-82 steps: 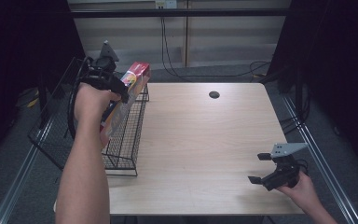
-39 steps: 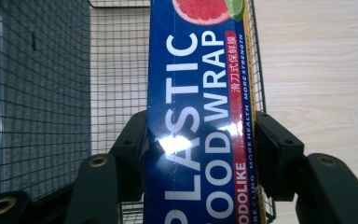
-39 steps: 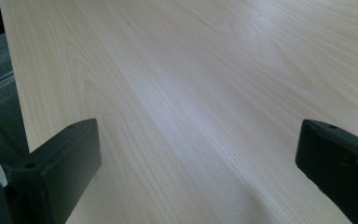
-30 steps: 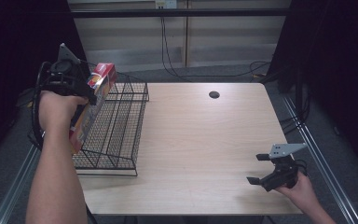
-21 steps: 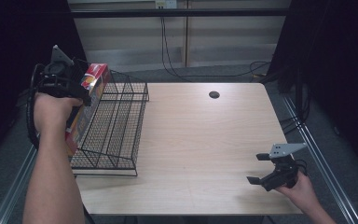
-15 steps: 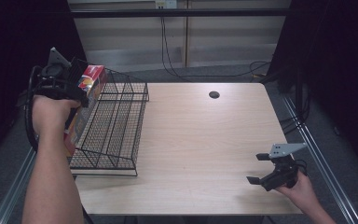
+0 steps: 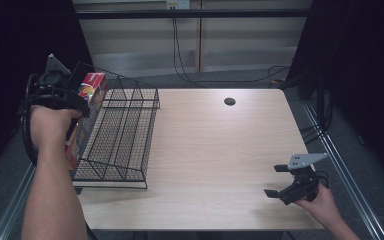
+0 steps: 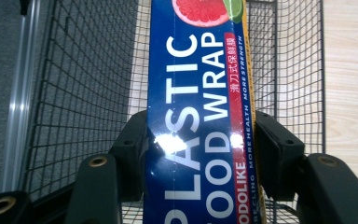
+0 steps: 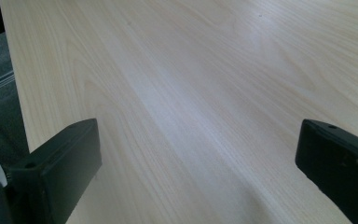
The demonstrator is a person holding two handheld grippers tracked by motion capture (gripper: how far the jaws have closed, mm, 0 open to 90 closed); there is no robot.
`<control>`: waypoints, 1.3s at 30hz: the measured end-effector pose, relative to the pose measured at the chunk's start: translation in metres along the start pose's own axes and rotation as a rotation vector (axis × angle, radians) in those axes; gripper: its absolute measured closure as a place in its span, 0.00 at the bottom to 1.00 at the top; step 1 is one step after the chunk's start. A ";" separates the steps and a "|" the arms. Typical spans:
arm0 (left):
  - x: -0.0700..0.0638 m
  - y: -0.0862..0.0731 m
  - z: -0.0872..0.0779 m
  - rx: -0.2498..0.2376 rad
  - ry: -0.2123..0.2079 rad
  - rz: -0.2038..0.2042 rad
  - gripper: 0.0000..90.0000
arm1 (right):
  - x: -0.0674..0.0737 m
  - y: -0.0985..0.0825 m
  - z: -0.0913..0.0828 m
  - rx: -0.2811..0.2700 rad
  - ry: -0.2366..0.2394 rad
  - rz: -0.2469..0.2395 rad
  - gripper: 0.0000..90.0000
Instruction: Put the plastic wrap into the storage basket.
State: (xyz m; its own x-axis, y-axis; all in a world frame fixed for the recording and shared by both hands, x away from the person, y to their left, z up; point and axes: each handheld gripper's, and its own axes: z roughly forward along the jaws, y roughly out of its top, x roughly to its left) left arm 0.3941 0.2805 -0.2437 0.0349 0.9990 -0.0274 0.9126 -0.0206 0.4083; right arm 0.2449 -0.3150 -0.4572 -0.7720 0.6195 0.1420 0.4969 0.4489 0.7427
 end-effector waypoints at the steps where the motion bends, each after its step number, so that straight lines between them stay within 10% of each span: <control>1: 0.001 -0.001 0.001 -0.001 0.000 0.000 0.50 | 0.000 0.000 0.001 0.003 -0.002 -0.001 0.00; 39: -0.002 -0.003 0.024 0.067 0.010 0.021 0.49 | 0.002 0.001 0.005 0.015 0.010 -0.006 0.00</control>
State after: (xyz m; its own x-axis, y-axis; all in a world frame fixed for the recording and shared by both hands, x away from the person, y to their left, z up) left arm 0.4011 0.2780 -0.2663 0.0503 0.9987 -0.0104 0.9368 -0.0436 0.3471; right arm 0.2459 -0.3104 -0.4599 -0.7787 0.6106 0.1439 0.4981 0.4624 0.7335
